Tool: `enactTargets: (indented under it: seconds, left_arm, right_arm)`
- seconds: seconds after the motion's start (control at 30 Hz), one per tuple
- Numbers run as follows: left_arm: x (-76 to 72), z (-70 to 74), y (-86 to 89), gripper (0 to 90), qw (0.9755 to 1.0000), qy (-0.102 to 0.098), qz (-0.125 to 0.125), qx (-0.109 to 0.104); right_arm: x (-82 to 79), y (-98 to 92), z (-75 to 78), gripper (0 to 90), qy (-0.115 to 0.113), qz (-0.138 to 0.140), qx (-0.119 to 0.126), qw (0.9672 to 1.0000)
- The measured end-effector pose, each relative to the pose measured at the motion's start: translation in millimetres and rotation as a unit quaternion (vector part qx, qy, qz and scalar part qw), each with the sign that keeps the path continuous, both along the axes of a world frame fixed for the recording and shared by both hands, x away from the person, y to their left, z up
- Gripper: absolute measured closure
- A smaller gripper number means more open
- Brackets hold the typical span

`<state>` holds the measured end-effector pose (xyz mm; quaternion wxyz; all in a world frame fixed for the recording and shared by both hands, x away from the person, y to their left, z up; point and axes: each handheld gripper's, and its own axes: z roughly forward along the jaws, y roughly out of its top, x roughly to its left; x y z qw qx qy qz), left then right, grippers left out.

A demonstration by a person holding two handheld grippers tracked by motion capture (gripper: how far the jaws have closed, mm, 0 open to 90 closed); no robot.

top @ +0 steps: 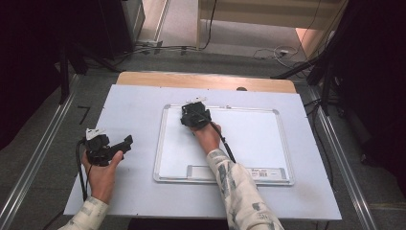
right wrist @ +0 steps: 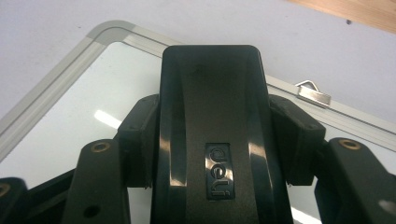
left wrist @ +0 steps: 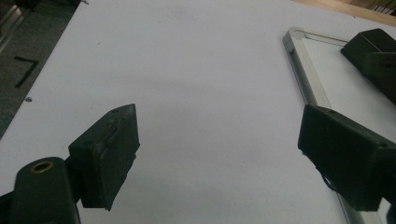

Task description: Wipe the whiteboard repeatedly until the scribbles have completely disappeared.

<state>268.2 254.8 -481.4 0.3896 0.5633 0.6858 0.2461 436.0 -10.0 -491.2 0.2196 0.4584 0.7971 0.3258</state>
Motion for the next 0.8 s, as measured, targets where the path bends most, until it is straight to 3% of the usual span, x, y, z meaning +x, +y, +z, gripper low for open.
enactTargets:
  seconds: [0.3,0.8]
  left_arm:
    - [-0.3,0.5,-0.8,12.9,1.0,-0.002,0.0,0.002]
    - [0.4,0.2,-3.7,12.8,1.0,-0.002,-0.003,0.007]
  right_arm:
    - [-13.7,12.0,-0.8,37.8,0.0,0.028,0.0,0.9996]
    - [-57.2,12.8,-2.6,37.8,0.003,0.075,0.003,0.9972]
